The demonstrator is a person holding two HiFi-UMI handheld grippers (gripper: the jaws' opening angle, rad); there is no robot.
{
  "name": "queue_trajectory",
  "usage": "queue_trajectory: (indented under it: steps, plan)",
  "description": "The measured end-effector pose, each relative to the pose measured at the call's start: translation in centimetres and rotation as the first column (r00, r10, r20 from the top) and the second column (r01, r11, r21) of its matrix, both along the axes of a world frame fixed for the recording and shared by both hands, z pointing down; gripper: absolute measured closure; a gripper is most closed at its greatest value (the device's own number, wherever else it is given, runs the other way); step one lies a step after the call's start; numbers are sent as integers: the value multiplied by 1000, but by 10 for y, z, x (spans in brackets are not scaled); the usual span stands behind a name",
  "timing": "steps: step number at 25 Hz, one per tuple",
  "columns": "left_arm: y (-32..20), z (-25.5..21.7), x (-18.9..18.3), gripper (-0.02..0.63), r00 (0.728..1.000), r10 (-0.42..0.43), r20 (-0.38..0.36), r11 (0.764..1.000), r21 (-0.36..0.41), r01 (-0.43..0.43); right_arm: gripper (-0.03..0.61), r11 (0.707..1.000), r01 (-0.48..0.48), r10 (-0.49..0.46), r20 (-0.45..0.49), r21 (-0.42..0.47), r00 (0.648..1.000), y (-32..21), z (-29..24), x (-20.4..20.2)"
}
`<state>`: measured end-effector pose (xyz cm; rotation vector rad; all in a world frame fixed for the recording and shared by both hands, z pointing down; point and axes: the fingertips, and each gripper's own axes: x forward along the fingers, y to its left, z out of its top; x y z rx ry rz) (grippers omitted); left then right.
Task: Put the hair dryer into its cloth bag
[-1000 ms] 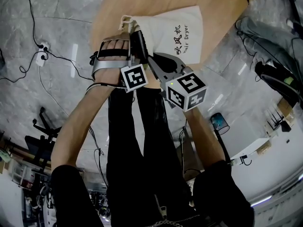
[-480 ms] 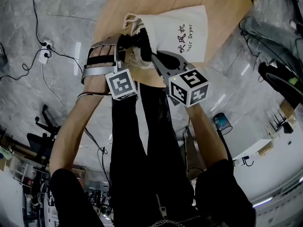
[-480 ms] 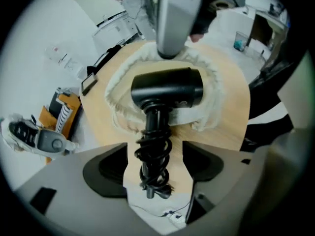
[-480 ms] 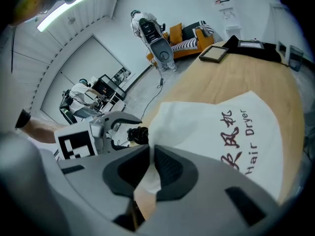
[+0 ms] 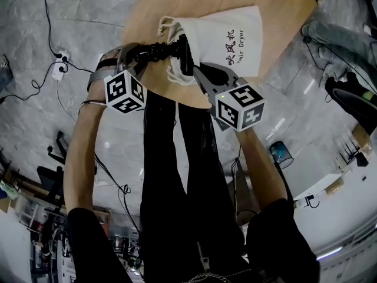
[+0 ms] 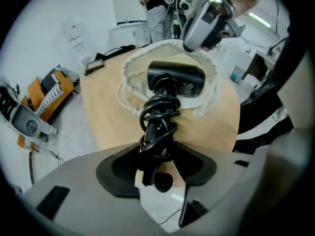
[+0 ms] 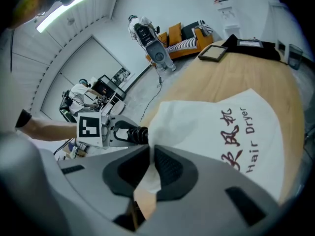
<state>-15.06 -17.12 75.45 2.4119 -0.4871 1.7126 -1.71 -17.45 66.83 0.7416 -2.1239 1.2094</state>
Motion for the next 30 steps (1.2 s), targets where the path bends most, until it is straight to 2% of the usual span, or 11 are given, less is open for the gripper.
queue_trajectory:
  steps: [1, 9, 19, 30]
  plan:
    - [-1, -1, 0, 397, 1000, 1, -1, 1000, 19, -1, 535, 1000, -3, 3, 0, -1, 1000, 0, 1, 0]
    - [10, -37, 22, 416, 991, -7, -135, 1000, 25, 10, 535, 1000, -9, 9, 2, 10, 1000, -1, -2, -2]
    - [4, -36, 66, 425, 983, 30, -181, 999, 15, -28, 535, 1000, 0, 0, 16, 17, 1000, -2, -14, -3]
    - [-13, -36, 119, 426, 965, -22, -262, 1000, 10, 26, 535, 999, 30, -32, 72, 23, 997, 5, -32, -4]
